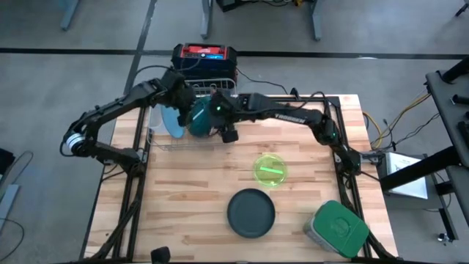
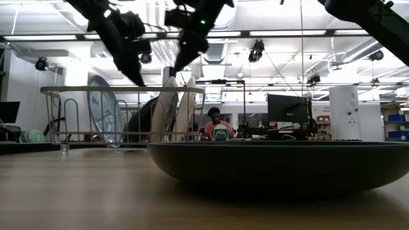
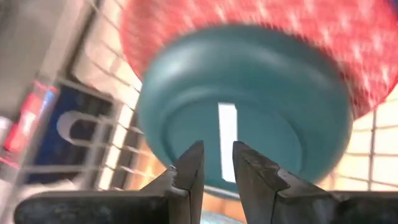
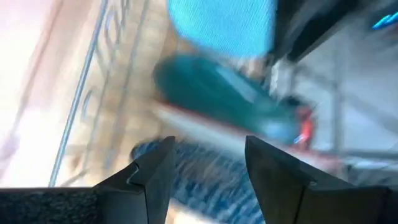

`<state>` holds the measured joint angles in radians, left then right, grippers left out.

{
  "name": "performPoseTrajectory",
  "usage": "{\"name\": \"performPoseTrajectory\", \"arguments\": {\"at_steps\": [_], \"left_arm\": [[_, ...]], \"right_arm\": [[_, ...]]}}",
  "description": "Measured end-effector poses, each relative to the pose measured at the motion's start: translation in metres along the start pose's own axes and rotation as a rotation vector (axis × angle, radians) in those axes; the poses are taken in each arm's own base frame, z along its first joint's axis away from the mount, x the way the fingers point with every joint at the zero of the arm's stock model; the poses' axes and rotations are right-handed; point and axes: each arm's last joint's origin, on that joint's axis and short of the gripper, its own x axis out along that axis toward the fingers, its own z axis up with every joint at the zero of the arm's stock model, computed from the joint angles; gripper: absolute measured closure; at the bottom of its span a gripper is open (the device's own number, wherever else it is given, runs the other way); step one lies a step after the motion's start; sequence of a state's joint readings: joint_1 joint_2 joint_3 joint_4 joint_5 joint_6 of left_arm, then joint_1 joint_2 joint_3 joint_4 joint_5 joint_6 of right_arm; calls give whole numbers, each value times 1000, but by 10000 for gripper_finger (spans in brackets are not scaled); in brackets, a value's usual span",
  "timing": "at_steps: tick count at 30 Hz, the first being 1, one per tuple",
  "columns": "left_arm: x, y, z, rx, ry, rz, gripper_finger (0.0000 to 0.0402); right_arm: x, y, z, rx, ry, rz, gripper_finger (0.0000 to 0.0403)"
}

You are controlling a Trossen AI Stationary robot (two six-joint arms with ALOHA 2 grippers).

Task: Sort dishes
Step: Put the dark green plate into the dish rack

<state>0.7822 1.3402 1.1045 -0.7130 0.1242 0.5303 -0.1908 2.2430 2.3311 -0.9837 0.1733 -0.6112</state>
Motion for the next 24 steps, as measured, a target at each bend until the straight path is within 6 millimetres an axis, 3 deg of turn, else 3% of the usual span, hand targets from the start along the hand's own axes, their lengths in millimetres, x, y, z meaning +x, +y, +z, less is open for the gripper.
{"name": "performPoseTrajectory", "arguments": {"at_steps": [6,8,12,19,24], "left_arm": [[-17,8,19,-29,-68,37,328],[-18,6,20,-32,-52,22,328],[-20,-3,18,22,-1,-43,328],[-16,-20,14,59,55,-106,330],[-30,-40,28,149,-14,-133,354]], "right_arm": [[-26,-25,-30,219,41,116,220],[-26,-27,-43,264,102,141,220],[-20,-19,-58,285,176,164,220],[-42,-2,-77,315,195,153,220],[-76,17,-86,339,77,284,220]]}}
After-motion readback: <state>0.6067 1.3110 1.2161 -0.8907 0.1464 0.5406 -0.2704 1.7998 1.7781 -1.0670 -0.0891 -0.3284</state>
